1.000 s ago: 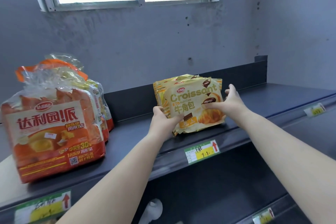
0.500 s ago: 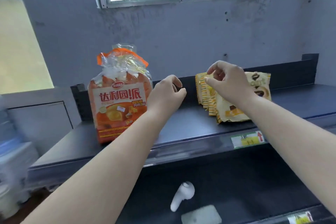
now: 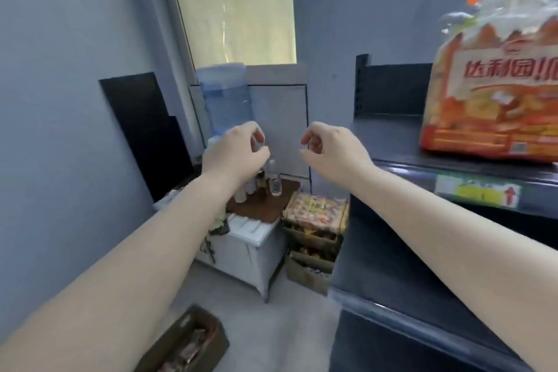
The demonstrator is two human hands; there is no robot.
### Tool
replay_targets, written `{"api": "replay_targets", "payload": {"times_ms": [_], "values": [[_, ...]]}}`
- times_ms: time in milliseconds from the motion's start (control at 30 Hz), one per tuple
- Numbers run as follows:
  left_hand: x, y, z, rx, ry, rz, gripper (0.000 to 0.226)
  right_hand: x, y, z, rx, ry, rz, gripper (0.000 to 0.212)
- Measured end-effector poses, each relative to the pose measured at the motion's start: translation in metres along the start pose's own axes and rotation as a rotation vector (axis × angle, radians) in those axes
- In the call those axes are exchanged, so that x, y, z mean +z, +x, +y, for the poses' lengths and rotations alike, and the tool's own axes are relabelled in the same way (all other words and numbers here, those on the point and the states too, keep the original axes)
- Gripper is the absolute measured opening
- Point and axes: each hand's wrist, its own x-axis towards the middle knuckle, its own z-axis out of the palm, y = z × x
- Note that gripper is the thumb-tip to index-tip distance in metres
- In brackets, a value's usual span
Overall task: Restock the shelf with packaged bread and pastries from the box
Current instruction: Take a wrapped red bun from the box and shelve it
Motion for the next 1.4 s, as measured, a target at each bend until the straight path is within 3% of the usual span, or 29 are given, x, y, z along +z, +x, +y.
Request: {"api": "replay_targets", "payload": {"times_ms": [300, 533, 900, 1200, 1400], "values": [[0.012, -0.107, -0.232, -0.493, 0.084, -0.191, 0.005, 0.229, -0.004, -0.077, -0.032, -0.002, -0.585, 0.023], [0.042, -0.162, -0.35, -0.874, 0.116, -0.226, 0.009, 0.369, 0.006, -0.099, -0.088, 0.007, -0.843, 0.02], [0.103, -0.185, -0.509, -1.368, 0.024, -0.321, 0.013, 0.579, 0.068, -0.13, -0.085, 0.079, -1.217, 0.021], [0.19, -0.248, -0.646, -1.594, -0.125, -0.414, 0.005, 0.765, 0.061, -0.132, 0.109, -0.006, -1.377, 0.023], [0.284, -0.29, -0.749, -1.603, -0.191, -0.54, 0.009, 0.904, 0.008, -0.106, 0.249, -0.064, -1.448, 0.019]]}}
